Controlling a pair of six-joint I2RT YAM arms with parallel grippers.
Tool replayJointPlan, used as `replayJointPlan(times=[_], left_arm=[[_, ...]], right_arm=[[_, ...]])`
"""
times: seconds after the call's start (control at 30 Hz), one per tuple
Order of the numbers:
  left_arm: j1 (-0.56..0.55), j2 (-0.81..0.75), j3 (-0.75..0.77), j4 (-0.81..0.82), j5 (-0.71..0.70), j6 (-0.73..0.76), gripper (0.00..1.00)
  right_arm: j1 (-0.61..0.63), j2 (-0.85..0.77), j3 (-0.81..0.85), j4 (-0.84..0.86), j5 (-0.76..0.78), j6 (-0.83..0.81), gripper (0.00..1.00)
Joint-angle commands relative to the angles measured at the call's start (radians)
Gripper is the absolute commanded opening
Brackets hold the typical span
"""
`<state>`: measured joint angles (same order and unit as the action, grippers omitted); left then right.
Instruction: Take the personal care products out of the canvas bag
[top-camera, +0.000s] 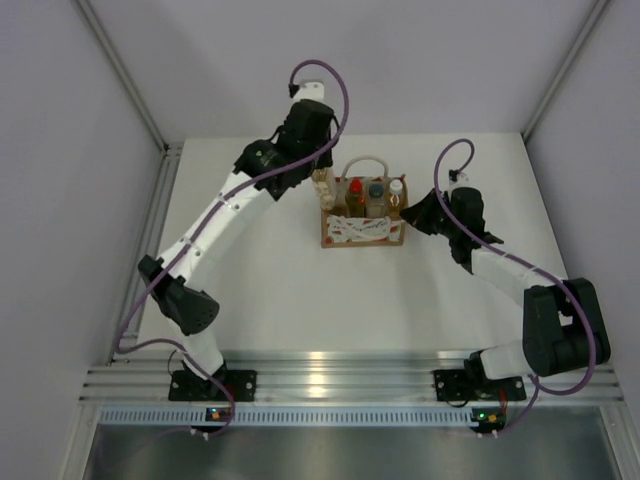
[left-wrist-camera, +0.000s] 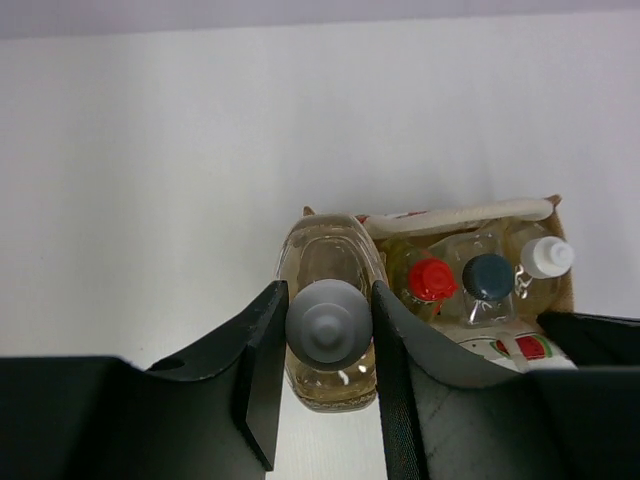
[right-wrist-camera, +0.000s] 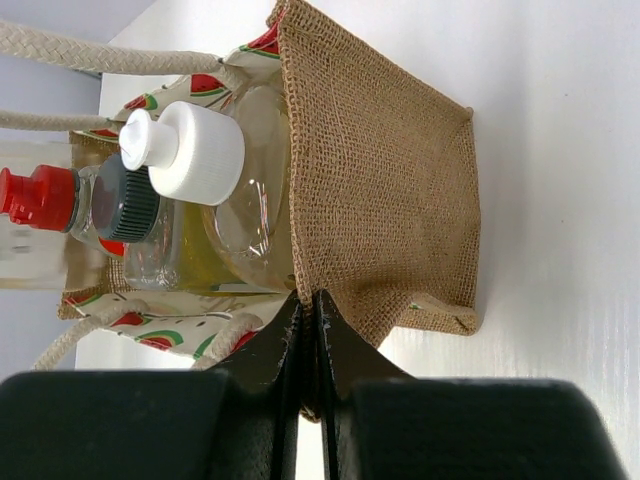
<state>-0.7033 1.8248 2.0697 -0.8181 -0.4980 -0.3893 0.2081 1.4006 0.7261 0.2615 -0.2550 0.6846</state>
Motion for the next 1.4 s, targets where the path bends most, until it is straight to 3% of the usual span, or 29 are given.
replayJointPlan(times=[0.0, 0.23, 0.47, 0.7, 0.97, 1.27, 1.3, 1.33, 1.37], left_arm=[[0.045, -0.188, 0.096, 0.088, -0.103, 0.033, 0.00], [0.155, -0.278, 0.011, 0.050, -0.090, -0.003, 0.00], [0.304, -0.366, -0.250, 0.072, -0.059, -0.071, 0.00], [0.442, -0.473, -0.604, 0.296, -0.022, -0.083, 0.00], [0.472, -0.524, -0.911, 0.525, -0.047, -0.085, 0.00], [0.476, -0.510, -0.979, 0.528, -0.045, -0.103, 0.00], [0.476, -0.510, -0.978, 0.530, -0.042, -0.102, 0.04], [0.476, -0.509, -0.976, 0.530, -0.030, -0.097, 0.24], [0.476, -0.509, -0.973, 0.528, -0.024, -0.092, 0.38]], right_arm=[[-0.009, 0.011, -0.016, -0.068, 0.043, -0.020, 0.04], [-0.009, 0.005, -0.005, -0.082, 0.043, -0.022, 0.04], [-0.009, -0.009, 0.001, -0.093, 0.040, -0.025, 0.04], [-0.009, -0.014, 0.006, -0.096, 0.022, -0.025, 0.04], [-0.009, -0.015, 0.006, -0.102, 0.016, -0.033, 0.04], [-0.007, -0.014, 0.001, -0.102, 0.017, -0.036, 0.04], [-0.009, -0.012, 0.001, -0.102, 0.017, -0.037, 0.04], [-0.009, -0.012, 0.002, -0.102, 0.017, -0.036, 0.04], [-0.009, -0.011, 0.003, -0.102, 0.016, -0.036, 0.04]])
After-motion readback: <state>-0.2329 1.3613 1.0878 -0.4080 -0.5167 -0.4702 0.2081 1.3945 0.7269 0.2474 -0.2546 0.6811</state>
